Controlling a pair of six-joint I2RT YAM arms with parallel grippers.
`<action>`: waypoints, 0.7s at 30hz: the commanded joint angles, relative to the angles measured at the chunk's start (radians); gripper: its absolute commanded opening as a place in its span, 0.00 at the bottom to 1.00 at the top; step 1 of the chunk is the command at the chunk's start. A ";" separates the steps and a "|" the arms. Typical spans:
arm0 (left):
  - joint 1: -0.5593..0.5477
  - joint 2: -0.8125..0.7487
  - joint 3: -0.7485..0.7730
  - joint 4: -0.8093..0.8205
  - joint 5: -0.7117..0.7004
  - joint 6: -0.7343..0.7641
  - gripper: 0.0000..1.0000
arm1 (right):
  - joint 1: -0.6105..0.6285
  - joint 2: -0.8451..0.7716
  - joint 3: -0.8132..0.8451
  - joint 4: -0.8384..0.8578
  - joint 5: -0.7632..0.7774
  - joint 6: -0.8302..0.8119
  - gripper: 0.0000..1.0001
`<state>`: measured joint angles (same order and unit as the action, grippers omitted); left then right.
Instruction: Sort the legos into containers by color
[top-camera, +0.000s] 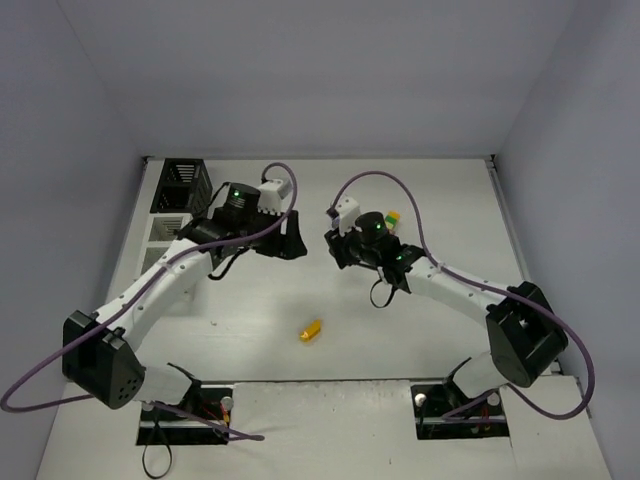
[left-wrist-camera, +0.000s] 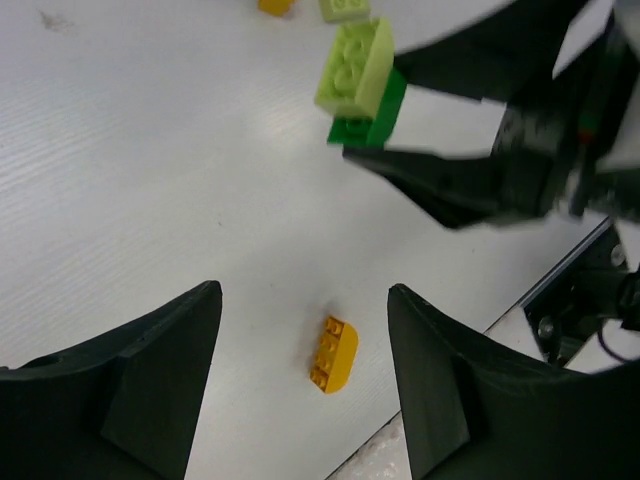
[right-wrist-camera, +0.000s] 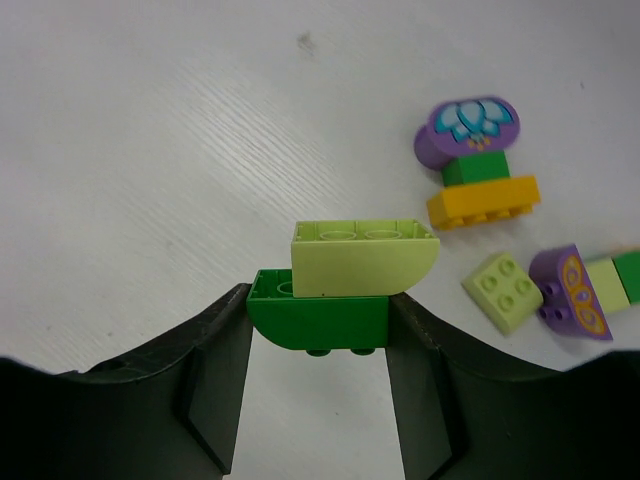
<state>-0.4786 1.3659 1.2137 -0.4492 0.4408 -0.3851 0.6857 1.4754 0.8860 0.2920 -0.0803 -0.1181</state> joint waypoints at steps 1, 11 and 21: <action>-0.106 -0.063 0.015 -0.077 -0.138 0.086 0.61 | -0.083 -0.070 -0.015 0.009 -0.007 0.118 0.00; -0.475 0.027 -0.102 -0.069 -0.490 0.008 0.61 | -0.227 -0.174 -0.108 -0.102 0.054 0.327 0.00; -0.575 0.265 -0.083 -0.055 -0.652 -0.061 0.56 | -0.347 -0.208 -0.191 -0.085 -0.021 0.379 0.00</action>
<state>-1.0458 1.6211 1.1000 -0.5247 -0.1169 -0.4053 0.3424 1.3205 0.6926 0.1619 -0.0734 0.2295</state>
